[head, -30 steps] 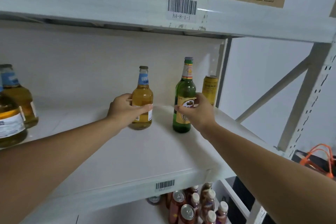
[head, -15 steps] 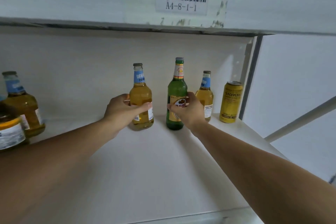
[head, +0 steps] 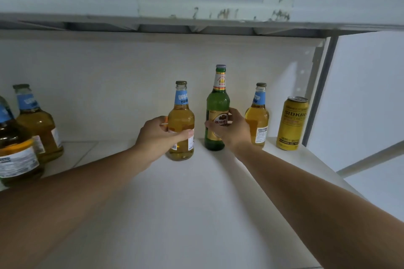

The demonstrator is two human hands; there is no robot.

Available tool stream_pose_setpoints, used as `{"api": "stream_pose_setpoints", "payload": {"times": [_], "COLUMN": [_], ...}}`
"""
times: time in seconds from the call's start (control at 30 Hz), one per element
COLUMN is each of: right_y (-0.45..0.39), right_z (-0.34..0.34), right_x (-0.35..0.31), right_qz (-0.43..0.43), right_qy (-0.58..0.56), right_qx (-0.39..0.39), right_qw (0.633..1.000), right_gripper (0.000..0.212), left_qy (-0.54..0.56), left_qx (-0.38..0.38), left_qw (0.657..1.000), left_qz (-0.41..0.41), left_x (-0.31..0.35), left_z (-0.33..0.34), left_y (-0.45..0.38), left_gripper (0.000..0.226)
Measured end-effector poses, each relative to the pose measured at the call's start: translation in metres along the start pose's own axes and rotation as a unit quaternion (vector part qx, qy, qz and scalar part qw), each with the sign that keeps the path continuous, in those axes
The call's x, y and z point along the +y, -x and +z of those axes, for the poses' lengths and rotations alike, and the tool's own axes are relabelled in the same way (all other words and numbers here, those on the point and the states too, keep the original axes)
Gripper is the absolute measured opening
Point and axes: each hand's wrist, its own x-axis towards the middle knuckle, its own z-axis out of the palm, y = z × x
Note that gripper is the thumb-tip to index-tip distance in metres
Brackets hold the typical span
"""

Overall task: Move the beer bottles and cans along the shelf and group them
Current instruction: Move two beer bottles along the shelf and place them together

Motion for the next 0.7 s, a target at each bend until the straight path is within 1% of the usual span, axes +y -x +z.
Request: {"api": "stream_pose_setpoints", "payload": {"times": [0.07, 0.13, 0.2, 0.27, 0.4, 0.47, 0.57, 0.6, 0.7], "right_y": [0.005, 0.012, 0.02, 0.029, 0.047, 0.056, 0.07, 0.072, 0.073], "right_z": [-0.007, -0.018, -0.031, -0.046, -0.077, -0.094, -0.122, -0.132, -0.154], "right_x": [-0.002, -0.004, -0.004, -0.003, 0.003, 0.009, 0.019, 0.021, 0.032], "right_qz": [-0.001, -0.005, -0.023, -0.042, -0.057, -0.044, -0.025, -0.018, -0.006], "right_qy": [0.009, 0.052, 0.107, 0.164, 0.271, 0.295, 0.323, 0.33, 0.328], "right_qx": [-0.001, 0.015, 0.03, 0.02, 0.001, 0.001, -0.002, -0.004, -0.004], "right_qw": [1.0, 0.999, 0.994, 0.985, 0.961, 0.955, 0.946, 0.944, 0.945], "right_gripper": [0.085, 0.082, 0.071, 0.061, 0.048, 0.045, 0.057, 0.058, 0.038], "left_qy": [0.003, 0.016, 0.031, 0.047, 0.071, 0.079, 0.067, 0.059, 0.049], "left_qx": [-0.009, -0.018, -0.027, -0.044, -0.077, -0.081, -0.081, -0.076, -0.066], "left_qw": [1.0, 1.0, 0.999, 0.997, 0.994, 0.993, 0.993, 0.993, 0.995], "left_qz": [0.007, 0.018, 0.028, 0.034, 0.042, 0.044, 0.058, 0.063, 0.065], "left_x": [0.002, 0.004, 0.005, 0.007, 0.015, 0.02, 0.031, 0.034, 0.047], "left_z": [0.002, 0.005, 0.012, 0.019, 0.044, 0.062, 0.094, 0.104, 0.129], "left_y": [0.003, 0.006, 0.009, 0.013, 0.016, 0.02, 0.028, 0.031, 0.036], "left_gripper": [0.055, 0.058, 0.064, 0.068, 0.062, 0.056, 0.051, 0.05, 0.051]}}
